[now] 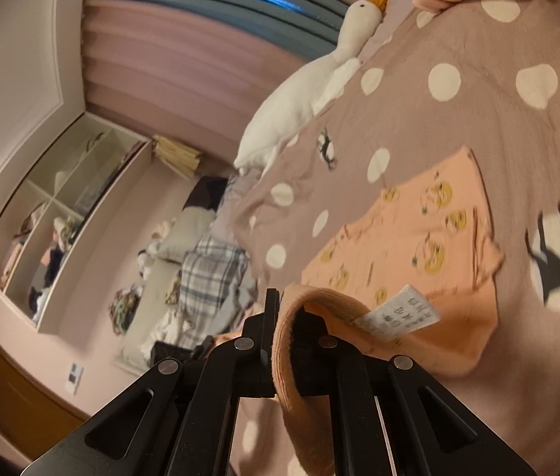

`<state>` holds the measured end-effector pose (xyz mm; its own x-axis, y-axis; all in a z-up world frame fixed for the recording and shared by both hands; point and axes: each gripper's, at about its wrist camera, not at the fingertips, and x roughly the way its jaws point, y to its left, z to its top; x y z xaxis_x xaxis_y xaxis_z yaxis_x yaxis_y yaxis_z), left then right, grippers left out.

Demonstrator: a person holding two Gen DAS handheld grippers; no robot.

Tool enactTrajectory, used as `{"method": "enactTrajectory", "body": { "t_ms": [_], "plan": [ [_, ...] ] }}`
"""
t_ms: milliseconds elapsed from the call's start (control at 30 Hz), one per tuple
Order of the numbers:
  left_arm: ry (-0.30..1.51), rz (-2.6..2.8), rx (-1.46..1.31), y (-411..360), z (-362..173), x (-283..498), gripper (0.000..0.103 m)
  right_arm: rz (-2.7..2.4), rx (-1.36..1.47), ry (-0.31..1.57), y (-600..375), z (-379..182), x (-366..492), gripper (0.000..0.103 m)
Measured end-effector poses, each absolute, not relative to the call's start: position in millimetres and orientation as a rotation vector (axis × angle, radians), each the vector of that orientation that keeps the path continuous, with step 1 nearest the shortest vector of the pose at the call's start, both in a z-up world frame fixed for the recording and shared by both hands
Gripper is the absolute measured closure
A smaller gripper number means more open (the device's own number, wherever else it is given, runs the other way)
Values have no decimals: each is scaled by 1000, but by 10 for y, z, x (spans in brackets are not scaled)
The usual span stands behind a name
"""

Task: Fold small clothes

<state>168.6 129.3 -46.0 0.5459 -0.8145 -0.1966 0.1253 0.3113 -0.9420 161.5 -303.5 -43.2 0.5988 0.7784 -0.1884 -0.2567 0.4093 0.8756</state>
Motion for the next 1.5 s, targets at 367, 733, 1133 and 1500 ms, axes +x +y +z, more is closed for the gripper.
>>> {"method": "enactTrajectory", "body": {
  "t_ms": [367, 733, 1133, 1500],
  "plan": [
    [854, -598, -1069, 1325, -731, 2397, 101, 597, 988, 716, -3138, -665, 2262, 95],
    [989, -400, -997, 1289, -1090, 3117, 101, 429, 1058, 810, -3308, -1021, 2846, 95],
    [1015, -225, -843, 1670, -1036, 3012, 80, 214, 919, 836, -3660, -888, 2743, 73],
    [1158, -478, -156, 386, -982, 2441, 82, 467, 174, 977, -2491, -729, 2256, 78]
  ]
}}
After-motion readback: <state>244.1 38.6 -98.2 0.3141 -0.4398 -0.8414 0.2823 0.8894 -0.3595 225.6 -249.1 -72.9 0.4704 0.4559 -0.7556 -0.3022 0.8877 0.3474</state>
